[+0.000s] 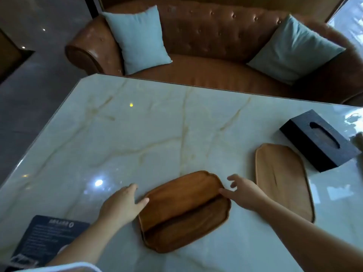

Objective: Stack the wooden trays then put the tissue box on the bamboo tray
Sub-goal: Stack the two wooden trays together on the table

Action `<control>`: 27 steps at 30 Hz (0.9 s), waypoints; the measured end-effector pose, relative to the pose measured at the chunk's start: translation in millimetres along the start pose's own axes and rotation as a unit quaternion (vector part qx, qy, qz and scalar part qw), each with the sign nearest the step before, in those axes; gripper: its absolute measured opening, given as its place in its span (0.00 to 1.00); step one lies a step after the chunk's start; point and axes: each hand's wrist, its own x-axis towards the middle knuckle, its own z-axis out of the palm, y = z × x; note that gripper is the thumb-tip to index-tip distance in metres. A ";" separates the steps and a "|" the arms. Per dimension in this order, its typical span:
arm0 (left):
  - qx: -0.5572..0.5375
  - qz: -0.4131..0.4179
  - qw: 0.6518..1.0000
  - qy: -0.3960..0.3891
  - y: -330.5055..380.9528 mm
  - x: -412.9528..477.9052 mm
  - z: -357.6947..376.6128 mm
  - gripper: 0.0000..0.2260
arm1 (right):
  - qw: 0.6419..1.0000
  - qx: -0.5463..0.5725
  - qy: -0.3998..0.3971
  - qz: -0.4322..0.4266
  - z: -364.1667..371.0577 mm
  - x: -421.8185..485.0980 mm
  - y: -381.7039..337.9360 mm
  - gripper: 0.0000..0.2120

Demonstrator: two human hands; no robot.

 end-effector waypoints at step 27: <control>-0.405 -0.043 0.913 -0.008 87.8 59.1 -9.6 0.03 | 0.964 0.229 0.109 0.082 -40.3 4.4 60.6 0.09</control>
